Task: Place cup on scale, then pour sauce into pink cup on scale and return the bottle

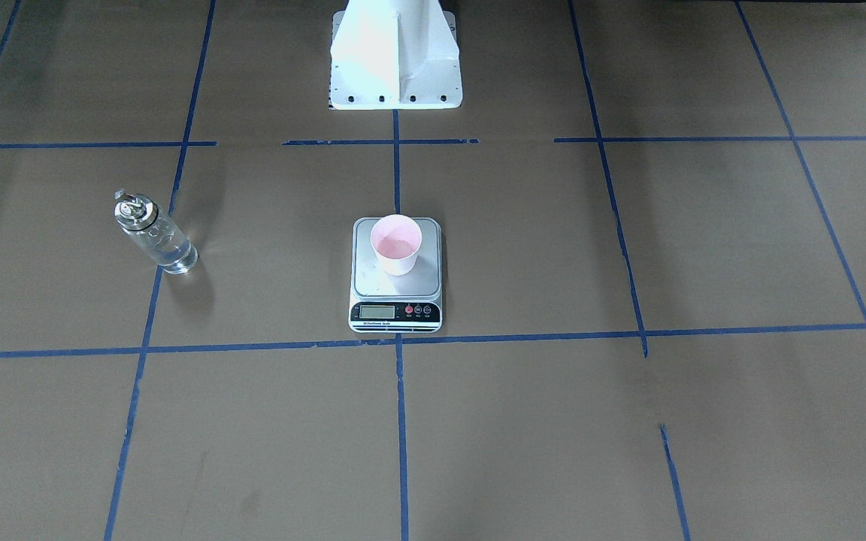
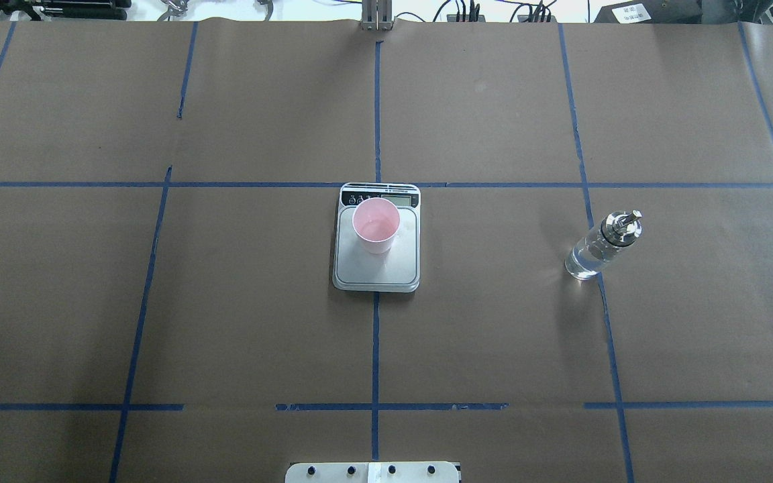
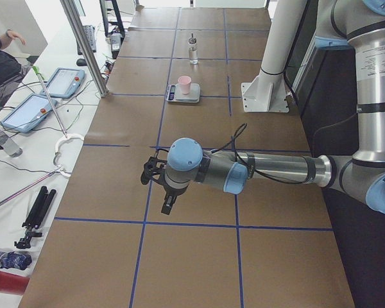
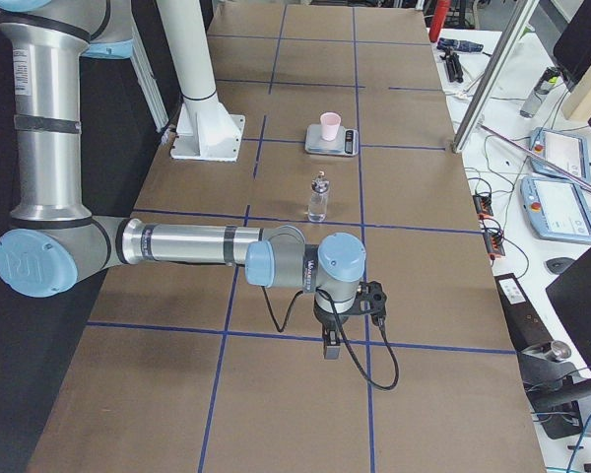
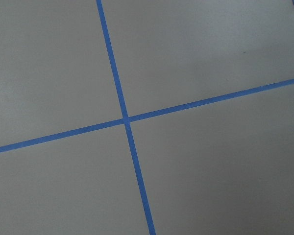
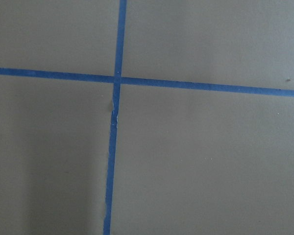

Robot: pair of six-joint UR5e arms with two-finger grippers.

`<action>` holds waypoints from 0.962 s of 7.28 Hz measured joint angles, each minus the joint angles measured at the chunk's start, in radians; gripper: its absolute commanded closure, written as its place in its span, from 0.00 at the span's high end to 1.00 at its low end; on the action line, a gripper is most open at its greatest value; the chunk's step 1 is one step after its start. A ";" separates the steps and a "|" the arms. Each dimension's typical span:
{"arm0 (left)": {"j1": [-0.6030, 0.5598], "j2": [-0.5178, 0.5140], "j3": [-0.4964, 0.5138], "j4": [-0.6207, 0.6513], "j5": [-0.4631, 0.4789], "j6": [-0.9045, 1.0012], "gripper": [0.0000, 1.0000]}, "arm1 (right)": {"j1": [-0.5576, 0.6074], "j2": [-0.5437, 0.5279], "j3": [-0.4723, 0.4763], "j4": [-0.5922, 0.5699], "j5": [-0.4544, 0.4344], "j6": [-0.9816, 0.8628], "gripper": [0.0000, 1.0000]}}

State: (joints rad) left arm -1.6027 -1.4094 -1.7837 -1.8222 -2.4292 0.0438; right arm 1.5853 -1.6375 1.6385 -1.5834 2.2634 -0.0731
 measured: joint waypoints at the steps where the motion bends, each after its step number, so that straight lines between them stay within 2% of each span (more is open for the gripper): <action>1: 0.002 0.001 0.000 0.002 0.029 0.000 1.00 | 0.000 -0.014 0.002 0.014 0.001 0.002 1.00; 3: 0.006 -0.004 0.005 0.039 0.139 0.000 1.00 | 0.001 -0.019 0.005 0.028 0.005 0.002 1.00; 7: 0.008 -0.012 0.025 0.203 0.171 -0.001 1.00 | 0.001 -0.019 0.003 0.031 0.020 0.000 1.00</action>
State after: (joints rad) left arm -1.5950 -1.4211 -1.7585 -1.6191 -2.2583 0.0428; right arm 1.5861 -1.6567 1.6416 -1.5526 2.2830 -0.0731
